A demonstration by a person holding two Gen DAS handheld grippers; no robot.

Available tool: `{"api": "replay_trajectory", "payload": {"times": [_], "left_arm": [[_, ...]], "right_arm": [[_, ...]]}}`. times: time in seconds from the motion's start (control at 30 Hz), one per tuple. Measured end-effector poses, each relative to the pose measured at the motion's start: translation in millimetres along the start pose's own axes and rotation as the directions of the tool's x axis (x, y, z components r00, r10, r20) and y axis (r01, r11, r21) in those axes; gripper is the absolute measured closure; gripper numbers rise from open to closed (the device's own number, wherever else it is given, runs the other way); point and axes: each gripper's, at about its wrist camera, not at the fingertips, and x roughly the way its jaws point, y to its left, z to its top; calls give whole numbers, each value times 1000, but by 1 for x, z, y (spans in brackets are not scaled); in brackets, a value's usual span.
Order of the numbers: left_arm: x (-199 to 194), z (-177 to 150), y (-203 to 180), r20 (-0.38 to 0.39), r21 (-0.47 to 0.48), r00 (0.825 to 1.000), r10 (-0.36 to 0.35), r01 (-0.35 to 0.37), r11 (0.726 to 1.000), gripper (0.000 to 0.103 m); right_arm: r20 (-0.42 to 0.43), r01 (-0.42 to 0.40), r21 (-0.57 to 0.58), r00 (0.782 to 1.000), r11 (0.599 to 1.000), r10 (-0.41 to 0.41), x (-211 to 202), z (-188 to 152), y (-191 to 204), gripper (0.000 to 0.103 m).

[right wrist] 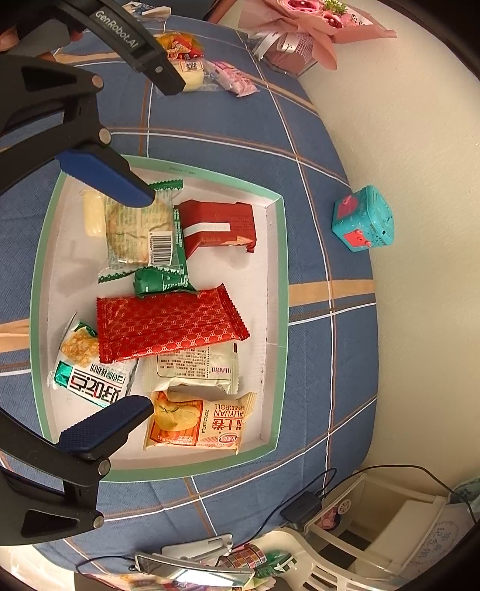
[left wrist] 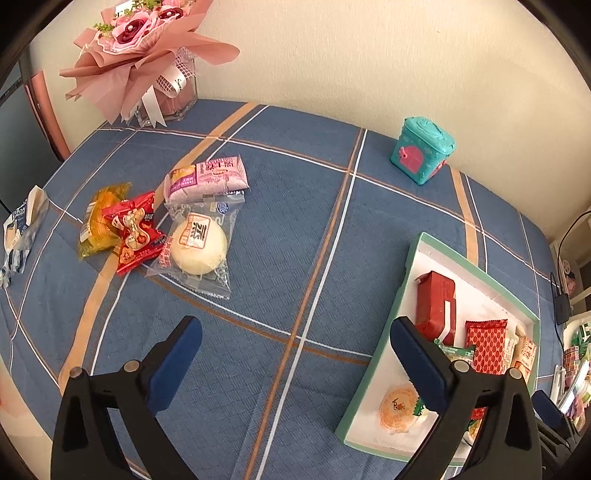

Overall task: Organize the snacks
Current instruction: 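Move both grippers toward the yellow-wrapped cake and steamed bun pack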

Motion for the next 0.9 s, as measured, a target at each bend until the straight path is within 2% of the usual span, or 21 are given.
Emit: {"api": "replay_trajectory", "payload": {"times": [0.23, 0.37, 0.53, 0.67, 0.9], "left_arm": [[-4, 7, 16, 23, -16, 1000, -18, 18, 1000, 1], [-4, 11, 29, 21, -28, 999, -24, 25, 999, 1], [-5, 16, 45, 27, -21, 1000, 3, -2, 1000, 1], [-5, 21, 64, 18, -39, 1000, 17, -16, 999, 1], [-4, 29, 105, 3, -114, 1000, 9, -8, 993, 1]], "right_arm": [[28, -21, -30, 999, 999, 22, -4, 3, 22, 0], [54, -67, -49, 996, 997, 70, -7, 4, 40, 0], [69, -106, -81, 991, 991, 112, -7, 4, 68, 0], [60, -118, -104, 990, 988, 124, -3, 1, 87, 0], [32, -190, -94, 981, 977, 193, 3, -2, 111, 0]]}}
